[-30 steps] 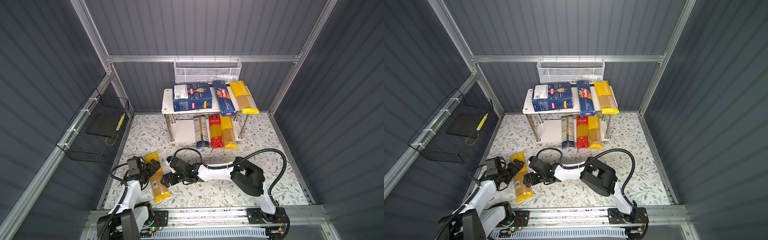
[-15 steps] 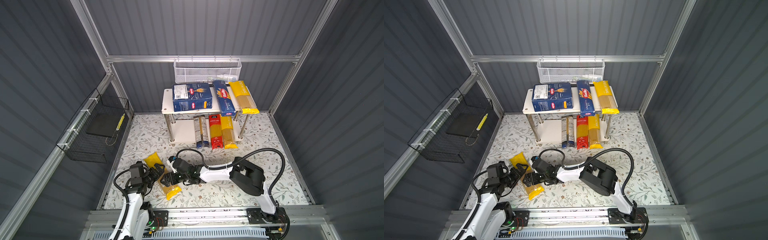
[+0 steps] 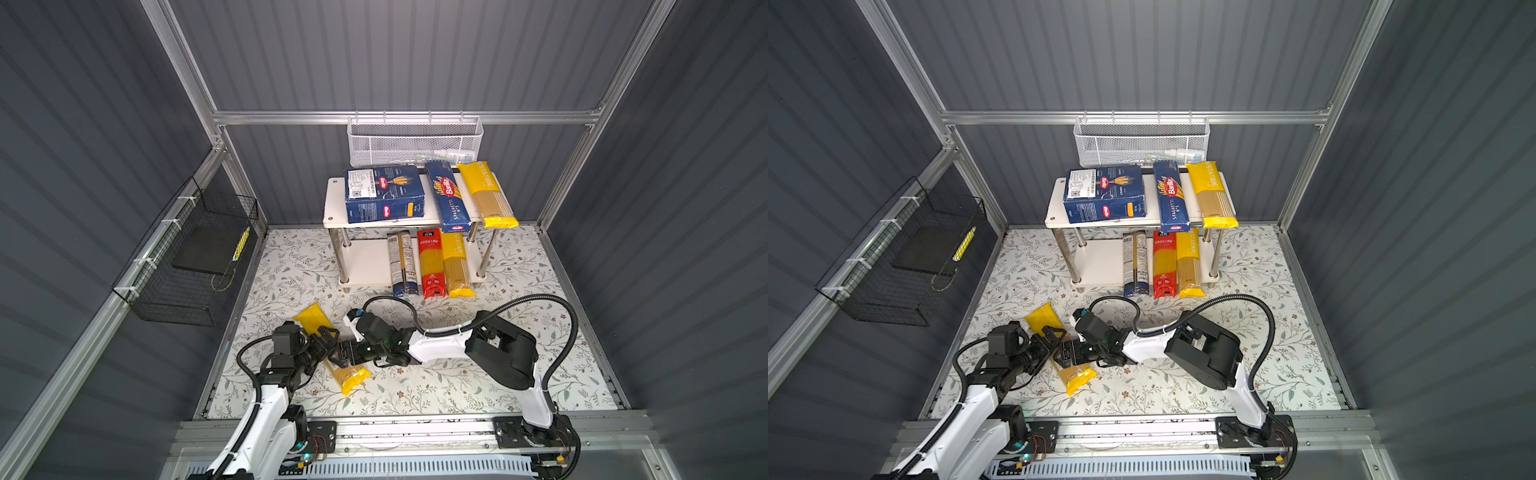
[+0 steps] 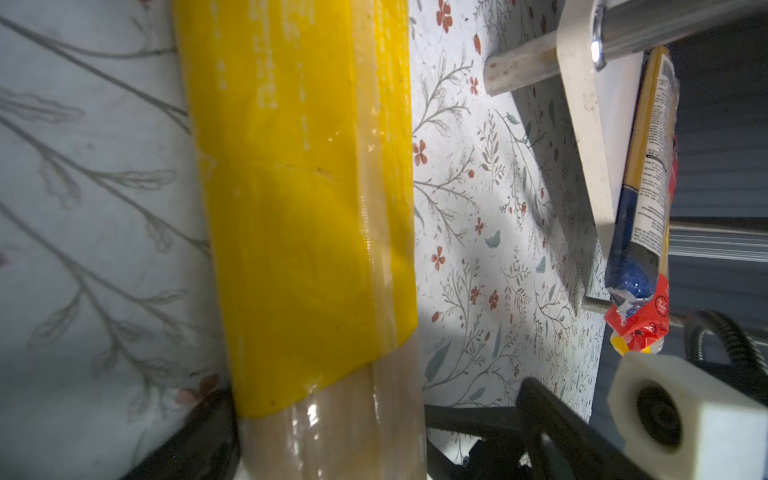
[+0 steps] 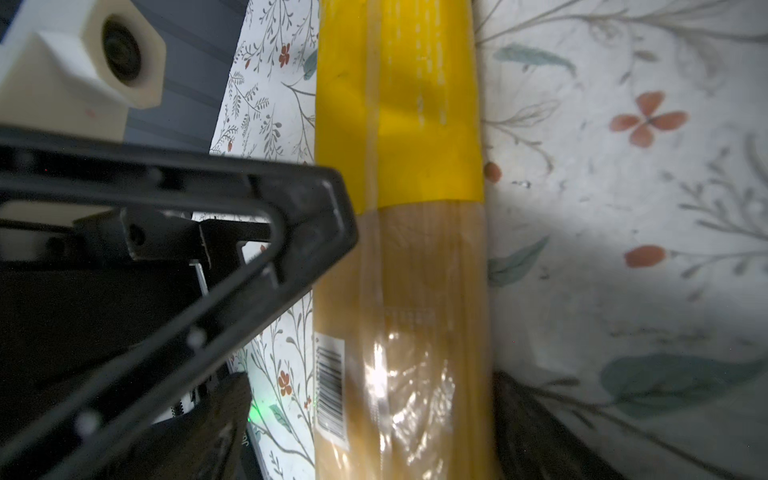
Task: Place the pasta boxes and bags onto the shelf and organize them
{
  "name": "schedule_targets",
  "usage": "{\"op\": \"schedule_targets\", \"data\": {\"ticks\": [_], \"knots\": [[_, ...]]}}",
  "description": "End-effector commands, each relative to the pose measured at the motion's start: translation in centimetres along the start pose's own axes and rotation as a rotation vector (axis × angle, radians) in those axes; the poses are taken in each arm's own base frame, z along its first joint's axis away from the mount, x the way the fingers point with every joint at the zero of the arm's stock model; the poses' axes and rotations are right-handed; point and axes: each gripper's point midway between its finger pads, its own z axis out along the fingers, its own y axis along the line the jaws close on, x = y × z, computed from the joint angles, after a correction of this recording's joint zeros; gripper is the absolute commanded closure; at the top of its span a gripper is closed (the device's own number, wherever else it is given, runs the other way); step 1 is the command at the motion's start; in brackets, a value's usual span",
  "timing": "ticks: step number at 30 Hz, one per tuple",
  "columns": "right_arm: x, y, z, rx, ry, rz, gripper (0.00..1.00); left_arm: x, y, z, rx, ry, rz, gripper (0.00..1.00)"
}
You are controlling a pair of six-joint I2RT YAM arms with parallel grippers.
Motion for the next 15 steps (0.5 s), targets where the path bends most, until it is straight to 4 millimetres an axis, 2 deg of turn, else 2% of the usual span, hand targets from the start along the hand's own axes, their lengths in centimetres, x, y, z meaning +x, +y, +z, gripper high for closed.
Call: {"op": "schedule_targets", "data": {"ticks": [1,9,15], "knots": [[-1.7,-0.8,-0.7,0.014,-0.045,0.039,0.09,1.7,-1.4,0.4,0.026,0.056,0.061,0.0],[-3.4,-1.5,-1.8,0.038,-0.077,0.041,0.09,3.7,-2.3,1.6,-0.015,0.081,0.141,0.0],[-4.2,-2.1,-2.2,0.048,-0.091,0.036,0.09,4.3,-4.2,1.8,0.009,0.087,0.168,0.0]]}}
